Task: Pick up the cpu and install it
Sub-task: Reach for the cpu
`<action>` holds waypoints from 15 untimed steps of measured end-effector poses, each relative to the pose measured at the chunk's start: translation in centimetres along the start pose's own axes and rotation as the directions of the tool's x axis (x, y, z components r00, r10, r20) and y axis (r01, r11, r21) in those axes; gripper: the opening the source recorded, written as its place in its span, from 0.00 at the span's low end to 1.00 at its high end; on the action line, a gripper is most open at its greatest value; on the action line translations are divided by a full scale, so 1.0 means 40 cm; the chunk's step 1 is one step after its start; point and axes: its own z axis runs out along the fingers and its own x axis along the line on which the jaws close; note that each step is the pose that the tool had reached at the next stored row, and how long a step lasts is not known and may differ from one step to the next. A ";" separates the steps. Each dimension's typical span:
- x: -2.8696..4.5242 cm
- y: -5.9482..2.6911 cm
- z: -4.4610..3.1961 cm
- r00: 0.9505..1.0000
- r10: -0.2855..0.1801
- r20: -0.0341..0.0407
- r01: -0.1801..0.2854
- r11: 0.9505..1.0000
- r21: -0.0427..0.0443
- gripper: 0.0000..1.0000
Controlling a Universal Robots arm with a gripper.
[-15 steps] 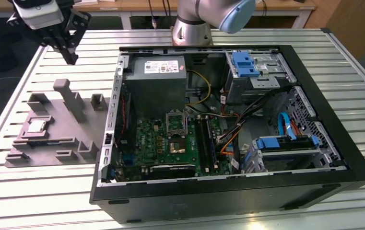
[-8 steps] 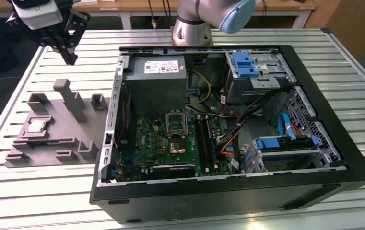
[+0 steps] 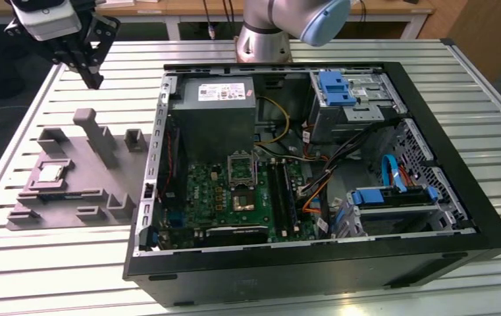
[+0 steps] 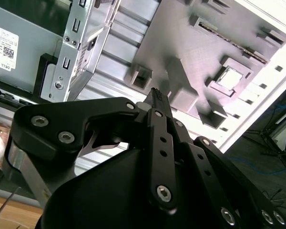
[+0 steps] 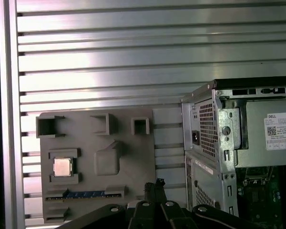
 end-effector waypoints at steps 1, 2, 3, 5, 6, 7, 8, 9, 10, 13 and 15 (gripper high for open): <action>0.001 0.000 0.000 1.000 0.000 0.000 0.000 1.000 0.000 0.11; 0.003 0.000 0.000 1.000 0.000 0.000 0.000 1.000 0.000 0.11; 0.004 0.000 0.000 1.000 0.000 0.000 0.000 1.000 0.000 0.11; 0.006 -0.001 0.000 1.000 0.000 0.000 0.000 1.000 0.000 0.11; 0.007 -0.001 0.000 1.000 0.000 0.000 0.000 1.000 0.000 0.11; 0.009 -0.001 0.000 1.000 0.000 0.000 0.000 1.000 0.000 0.11; 0.010 -0.001 0.000 1.000 0.000 0.000 0.000 1.000 0.000 0.11; 0.011 -0.001 0.000 1.000 0.000 0.000 0.000 1.000 0.000 0.11; 0.012 -0.001 0.000 1.000 0.000 0.000 0.000 1.000 0.000 0.11; 0.015 -0.001 0.000 1.000 0.000 0.000 0.000 1.000 0.000 0.11; 0.016 -0.001 0.000 1.000 0.000 0.000 0.000 1.000 0.000 0.11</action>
